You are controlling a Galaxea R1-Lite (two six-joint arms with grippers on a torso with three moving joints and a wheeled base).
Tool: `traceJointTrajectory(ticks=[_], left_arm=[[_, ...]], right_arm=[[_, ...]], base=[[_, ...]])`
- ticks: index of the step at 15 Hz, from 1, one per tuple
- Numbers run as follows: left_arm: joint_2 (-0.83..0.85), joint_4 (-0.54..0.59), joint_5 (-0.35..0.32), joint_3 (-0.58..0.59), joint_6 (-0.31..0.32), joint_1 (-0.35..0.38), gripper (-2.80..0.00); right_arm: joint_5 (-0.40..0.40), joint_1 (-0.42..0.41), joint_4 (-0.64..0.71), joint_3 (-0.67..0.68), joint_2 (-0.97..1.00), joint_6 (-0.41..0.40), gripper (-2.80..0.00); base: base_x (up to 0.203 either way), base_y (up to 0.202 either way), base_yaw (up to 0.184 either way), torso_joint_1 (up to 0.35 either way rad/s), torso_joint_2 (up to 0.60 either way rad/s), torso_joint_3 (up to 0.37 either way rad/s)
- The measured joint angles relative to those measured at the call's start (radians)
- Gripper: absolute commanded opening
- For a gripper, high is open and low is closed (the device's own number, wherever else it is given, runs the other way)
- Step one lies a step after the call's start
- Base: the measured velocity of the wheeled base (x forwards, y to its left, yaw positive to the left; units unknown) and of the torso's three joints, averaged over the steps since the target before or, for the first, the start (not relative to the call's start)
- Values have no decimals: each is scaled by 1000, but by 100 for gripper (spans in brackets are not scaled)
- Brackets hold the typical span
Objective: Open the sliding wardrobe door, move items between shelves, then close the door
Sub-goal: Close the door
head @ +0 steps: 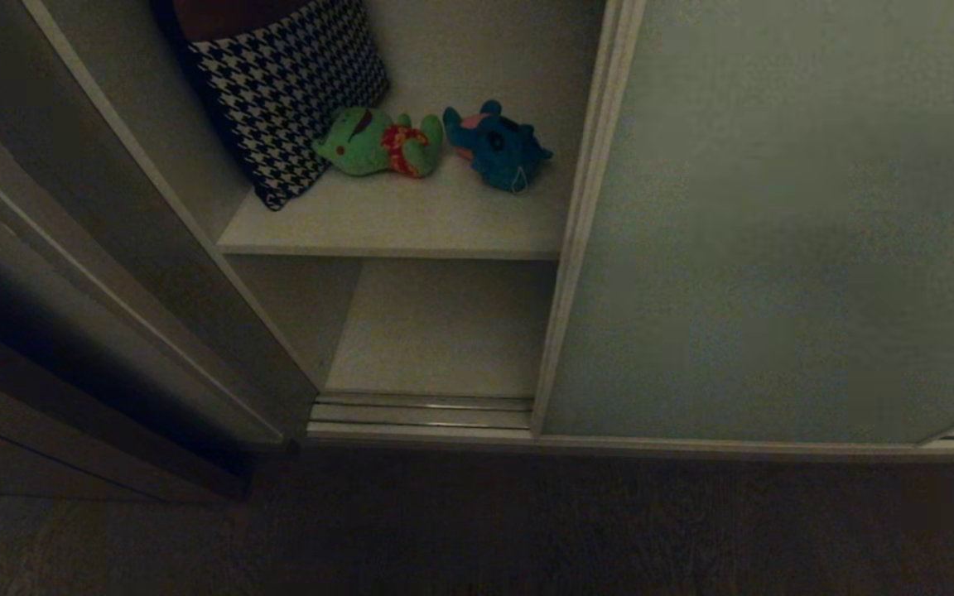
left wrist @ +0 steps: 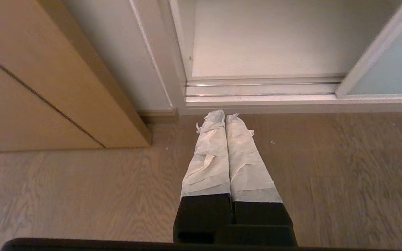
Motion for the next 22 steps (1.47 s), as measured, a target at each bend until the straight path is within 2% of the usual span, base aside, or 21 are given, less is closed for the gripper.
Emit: traceJointTrajectory(ticks=[3,7,9,11,13,14,16,19,22], left_arm=[[0,1,0,0,0,0,-280],[0,1,0,0,0,0,-280],[0,0,0,0,0,0,-280],[0,0,0,0,0,0,-280],[0,0,0,0,0,0,-280],[0,0,0,0,0,0,-280],[0,1,0,0,0,0,-280],[0,0,0,0,0,0,-280],[0,0,0,0,0,0,-280]], right_arm=[[-5,-27,4,30,-45,4,-280],[-7,-167,22,57,-106,3,-280],[-7,-268,32,75,-131,1,-280],[1,-408,32,87,-147,5,-280],[23,-467,32,92,-158,2,-280],[33,-446,31,92,-162,-4,-280],[40,-315,28,68,-157,-31,-280],[35,-54,23,-8,-102,-120,-280],[-39,191,-20,-94,20,-186,-280]], base=[[0,0,0,0,0,0],[0,0,0,0,0,0],[0,0,0,0,0,0],[0,0,0,0,0,0],[0,0,0,0,0,0],[0,0,0,0,0,0],[0,0,0,0,0,0],[0,0,0,0,0,0],[0,0,0,0,0,0]])
